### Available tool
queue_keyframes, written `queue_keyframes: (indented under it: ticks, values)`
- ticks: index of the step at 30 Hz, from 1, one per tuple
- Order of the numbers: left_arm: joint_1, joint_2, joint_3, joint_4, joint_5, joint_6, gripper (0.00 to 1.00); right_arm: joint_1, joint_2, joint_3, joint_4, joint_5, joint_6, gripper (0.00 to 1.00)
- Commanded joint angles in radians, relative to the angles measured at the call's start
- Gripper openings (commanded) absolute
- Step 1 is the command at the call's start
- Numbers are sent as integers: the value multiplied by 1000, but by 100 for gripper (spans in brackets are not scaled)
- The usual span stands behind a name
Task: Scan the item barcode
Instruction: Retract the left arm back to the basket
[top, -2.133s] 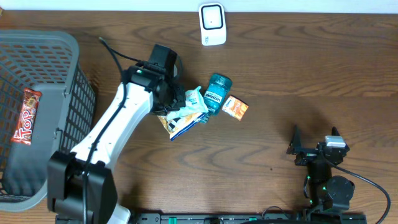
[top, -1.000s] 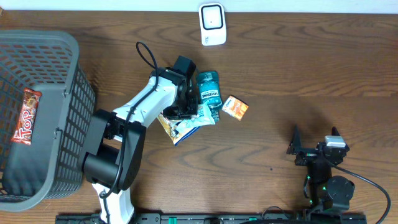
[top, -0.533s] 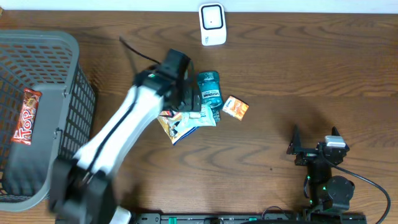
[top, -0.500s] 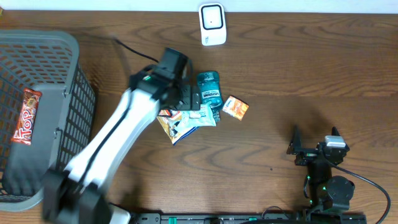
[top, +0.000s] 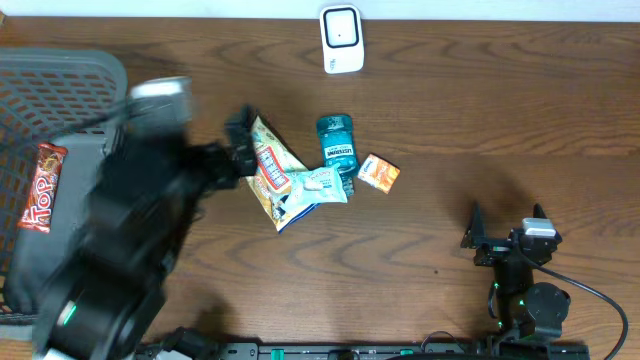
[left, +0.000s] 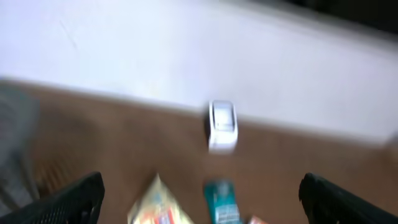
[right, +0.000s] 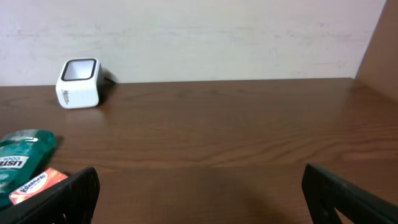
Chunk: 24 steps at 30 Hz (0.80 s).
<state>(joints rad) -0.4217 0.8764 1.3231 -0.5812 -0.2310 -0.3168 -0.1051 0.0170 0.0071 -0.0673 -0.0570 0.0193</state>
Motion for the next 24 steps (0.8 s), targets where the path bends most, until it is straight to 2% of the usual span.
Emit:
queue_keyframes:
  ticks: [1, 8, 13, 15, 24]
  values:
    - [0, -99, 12, 71, -166, 10, 100, 8, -3, -2, -3, -5, 13, 99]
    - [0, -236, 12, 239, -315, 29, 99, 8, -3, -2, -3, -5, 13, 99]
    - [0, -258, 12, 248, -375, 235, 99, 8, -3, -2, -3, -5, 13, 99]
    - [0, -257, 12, 274, -415, 277, 100, 8, -3, -2, -3, -5, 13, 99]
    - [0, -258, 12, 285, -462, 284, 100, 8, -3, -2, -3, -5, 13, 99]
